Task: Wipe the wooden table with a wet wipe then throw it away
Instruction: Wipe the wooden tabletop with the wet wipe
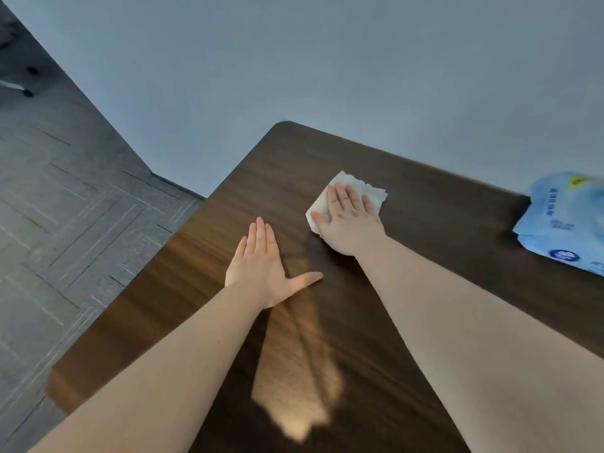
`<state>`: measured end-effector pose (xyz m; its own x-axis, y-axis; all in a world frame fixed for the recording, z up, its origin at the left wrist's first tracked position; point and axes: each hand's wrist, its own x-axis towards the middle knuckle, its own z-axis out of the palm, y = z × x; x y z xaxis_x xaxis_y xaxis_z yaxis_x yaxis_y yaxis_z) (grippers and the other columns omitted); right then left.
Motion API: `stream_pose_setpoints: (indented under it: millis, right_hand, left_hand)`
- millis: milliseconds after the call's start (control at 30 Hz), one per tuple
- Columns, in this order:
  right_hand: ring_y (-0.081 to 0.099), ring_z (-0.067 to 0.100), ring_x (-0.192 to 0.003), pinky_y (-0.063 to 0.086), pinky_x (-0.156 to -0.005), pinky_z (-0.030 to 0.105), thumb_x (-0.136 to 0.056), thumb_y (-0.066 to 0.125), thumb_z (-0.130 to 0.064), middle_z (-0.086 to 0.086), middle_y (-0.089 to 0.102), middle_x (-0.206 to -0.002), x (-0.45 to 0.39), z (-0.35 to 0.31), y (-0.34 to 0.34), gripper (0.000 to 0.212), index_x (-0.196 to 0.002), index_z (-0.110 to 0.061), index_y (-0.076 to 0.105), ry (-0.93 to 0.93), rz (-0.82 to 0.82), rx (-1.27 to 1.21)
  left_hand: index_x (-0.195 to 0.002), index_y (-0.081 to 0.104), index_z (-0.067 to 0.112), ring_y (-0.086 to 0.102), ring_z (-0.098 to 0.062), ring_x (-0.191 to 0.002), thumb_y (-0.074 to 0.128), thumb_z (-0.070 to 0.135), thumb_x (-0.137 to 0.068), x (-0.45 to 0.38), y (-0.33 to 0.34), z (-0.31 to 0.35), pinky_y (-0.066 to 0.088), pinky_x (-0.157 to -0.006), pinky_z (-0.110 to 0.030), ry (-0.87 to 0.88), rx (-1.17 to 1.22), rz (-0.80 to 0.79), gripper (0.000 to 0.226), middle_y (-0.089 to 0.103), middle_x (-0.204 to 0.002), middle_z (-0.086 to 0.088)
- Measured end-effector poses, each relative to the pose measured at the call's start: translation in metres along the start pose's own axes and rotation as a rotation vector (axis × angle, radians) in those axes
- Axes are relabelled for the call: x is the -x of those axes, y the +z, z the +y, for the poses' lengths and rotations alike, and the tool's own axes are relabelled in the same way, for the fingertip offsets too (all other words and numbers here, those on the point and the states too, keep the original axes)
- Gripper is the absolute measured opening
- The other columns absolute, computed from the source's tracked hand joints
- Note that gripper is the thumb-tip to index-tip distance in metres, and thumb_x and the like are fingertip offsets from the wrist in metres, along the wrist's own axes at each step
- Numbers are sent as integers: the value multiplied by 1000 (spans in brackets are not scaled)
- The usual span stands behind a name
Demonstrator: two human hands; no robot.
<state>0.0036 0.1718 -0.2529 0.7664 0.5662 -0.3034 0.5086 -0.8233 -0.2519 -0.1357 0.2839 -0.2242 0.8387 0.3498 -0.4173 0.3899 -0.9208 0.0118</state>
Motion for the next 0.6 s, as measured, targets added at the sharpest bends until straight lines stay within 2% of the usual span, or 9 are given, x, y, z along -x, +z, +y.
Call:
stream_pose_setpoints:
  millis: [100, 233, 467, 600]
  right_hand:
    - [-16, 16, -146, -9, -118, 41, -94, 5, -56, -2, -16, -159, 53, 61, -2, 68, -149, -20, -12, 124, -17, -4]
    - [-16, 15, -145, -7, -119, 40, -94, 5, -57, -1, -18, -159, 141, 151, -3, 68, -149, -20, -14, 298, -17, 0]
    - [-11, 13, -146, -2, -120, 41, -92, 7, -56, -3, -11, -160, 283, 312, -6, 70, -150, -21, -9, 665, 35, -66]
    - [-9, 15, -147, -3, -119, 42, -93, 8, -57, -3, -9, -161, 340, 379, -4, 69, -150, -21, -7, 830, 72, -117]
  left_hand:
    - [-149, -10, 6, -9, -21, -147, 13, 92, -65, 8, -3, 30, 1, -119, -36, 141, -56, 71, 122, -12, -159, -9]
    - [-149, -8, 7, -7, -20, -147, 14, 89, -71, 27, -4, 108, 0, -116, -32, 334, -75, 123, 115, -10, -160, -8]
    - [-148, -13, 12, -13, -16, -146, 12, 85, -72, 56, 18, 255, -3, -117, -33, 632, -108, 38, 108, -15, -159, -3]
    - [-148, -15, 17, -14, -13, -145, 12, 84, -75, 73, 35, 336, -4, -119, -34, 807, -193, 2, 103, -17, -158, 1]
